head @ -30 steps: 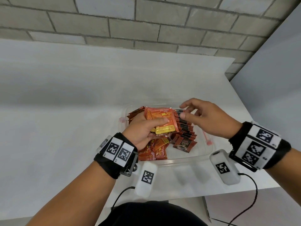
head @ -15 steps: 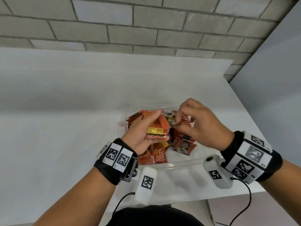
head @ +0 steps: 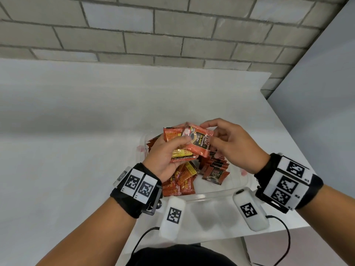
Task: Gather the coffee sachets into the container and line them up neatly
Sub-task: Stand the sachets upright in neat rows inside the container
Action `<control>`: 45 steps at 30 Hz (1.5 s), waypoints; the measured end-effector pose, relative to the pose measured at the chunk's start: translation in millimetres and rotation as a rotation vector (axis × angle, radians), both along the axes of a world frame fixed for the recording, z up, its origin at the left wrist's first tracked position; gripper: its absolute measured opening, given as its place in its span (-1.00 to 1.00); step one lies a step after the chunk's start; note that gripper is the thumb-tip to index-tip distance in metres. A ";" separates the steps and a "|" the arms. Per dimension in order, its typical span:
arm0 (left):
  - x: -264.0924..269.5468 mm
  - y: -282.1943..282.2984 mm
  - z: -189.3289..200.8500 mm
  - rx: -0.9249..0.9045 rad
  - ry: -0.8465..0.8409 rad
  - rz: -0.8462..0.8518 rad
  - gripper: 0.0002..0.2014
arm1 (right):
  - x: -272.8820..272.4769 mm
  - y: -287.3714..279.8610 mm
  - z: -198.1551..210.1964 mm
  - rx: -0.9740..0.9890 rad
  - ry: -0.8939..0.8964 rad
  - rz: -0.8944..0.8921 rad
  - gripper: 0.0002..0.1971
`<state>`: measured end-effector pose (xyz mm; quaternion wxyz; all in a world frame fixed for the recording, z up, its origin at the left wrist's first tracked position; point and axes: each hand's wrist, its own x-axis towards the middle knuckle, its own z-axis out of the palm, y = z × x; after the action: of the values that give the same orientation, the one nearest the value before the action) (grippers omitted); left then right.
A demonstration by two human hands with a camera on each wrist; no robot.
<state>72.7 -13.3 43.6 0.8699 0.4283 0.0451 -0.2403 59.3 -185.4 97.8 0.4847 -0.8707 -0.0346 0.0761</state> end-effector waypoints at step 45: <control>-1.3 12.4 -12.8 0.021 0.019 0.040 -0.56 | -3.1 -28.3 -54.5 -1.168 0.007 0.534 -0.88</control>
<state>71.4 -0.9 30.7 0.8696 0.4341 0.0644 -0.2264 56.2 -213.7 43.3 -0.1047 -0.9524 -0.2016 0.2033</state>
